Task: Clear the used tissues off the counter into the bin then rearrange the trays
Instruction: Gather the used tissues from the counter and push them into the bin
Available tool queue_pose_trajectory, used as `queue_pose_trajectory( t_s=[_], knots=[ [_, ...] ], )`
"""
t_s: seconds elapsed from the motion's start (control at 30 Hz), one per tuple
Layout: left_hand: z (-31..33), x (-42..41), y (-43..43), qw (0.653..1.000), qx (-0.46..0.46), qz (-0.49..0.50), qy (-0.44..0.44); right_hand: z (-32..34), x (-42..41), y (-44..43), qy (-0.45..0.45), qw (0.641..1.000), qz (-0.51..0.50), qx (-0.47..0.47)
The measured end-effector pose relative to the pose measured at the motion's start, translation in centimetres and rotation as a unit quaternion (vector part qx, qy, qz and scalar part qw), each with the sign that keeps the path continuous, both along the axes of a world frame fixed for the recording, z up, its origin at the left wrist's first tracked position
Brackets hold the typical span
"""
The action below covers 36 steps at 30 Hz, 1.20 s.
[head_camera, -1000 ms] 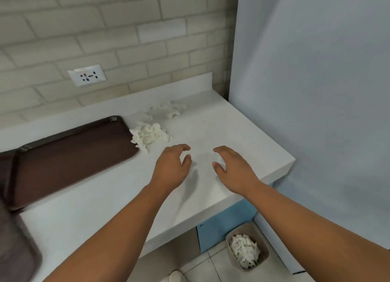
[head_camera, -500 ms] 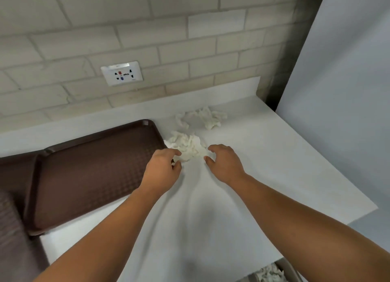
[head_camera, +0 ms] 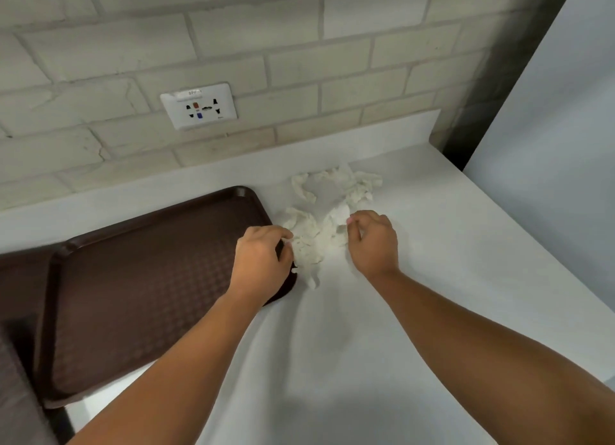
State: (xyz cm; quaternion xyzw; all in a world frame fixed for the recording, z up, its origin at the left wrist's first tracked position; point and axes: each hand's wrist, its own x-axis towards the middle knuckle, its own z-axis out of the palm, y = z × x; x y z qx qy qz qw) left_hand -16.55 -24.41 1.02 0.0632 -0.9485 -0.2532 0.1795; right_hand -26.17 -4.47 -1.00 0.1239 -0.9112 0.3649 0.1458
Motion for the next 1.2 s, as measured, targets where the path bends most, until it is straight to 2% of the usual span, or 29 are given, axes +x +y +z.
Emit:
queue_pose_trajectory(
  t_s=[0.17, 0.27, 0.43, 0.57, 0.63, 0.7, 0.8, 0.93, 1.03, 1.2],
  knots=[
    [0.1, -2.5, 2.2, 1.000, 0.006, -0.028, -0.004, 2.5, -0.2, 2.2, -0.063, 0.989, -0.017, -0.136],
    [0.1, -4.3, 4.0, 0.997, -0.004, -0.066, -0.033, 3.5, 0.1, 3.8, -0.086, 0.981, -0.027, -0.173],
    [-1.0, -7.3, 6.8, 0.984, -0.019, -0.133, -0.114, 3.1, 0.3, 7.2, -0.108, 0.979, -0.078, -0.155],
    [-2.5, -9.3, 8.5, 0.965, -0.088, -0.136, -0.208, 2.4, 1.1, 9.9, -0.150, 0.972, -0.101, -0.150],
    [-3.3, -9.7, 9.1, 0.957, -0.149, -0.133, -0.208, 2.3, 1.6, 11.1, -0.159, 0.972, -0.116, -0.129],
    [-4.1, -9.5, 9.6, 0.959, -0.177, -0.141, -0.170, 2.3, 2.4, 12.2, -0.174, 0.968, -0.130, -0.127],
    [-4.7, -8.7, 10.4, 0.966, -0.142, -0.161, -0.146, 2.2, 3.3, 13.7, -0.169, 0.971, -0.134, -0.102],
    [-4.6, -7.3, 12.3, 0.970, -0.057, -0.180, -0.151, 2.2, 4.7, 15.9, -0.228, 0.966, -0.071, -0.101],
    [-3.9, -5.6, 14.5, 0.974, -0.007, -0.156, -0.163, 3.0, 6.4, 17.4, -0.262, 0.955, -0.040, -0.134],
    [-1.0, -2.2, 20.3, 0.970, 0.042, -0.159, -0.178, 4.1, 9.9, 21.2, -0.290, 0.937, -0.069, -0.181]
  ],
)
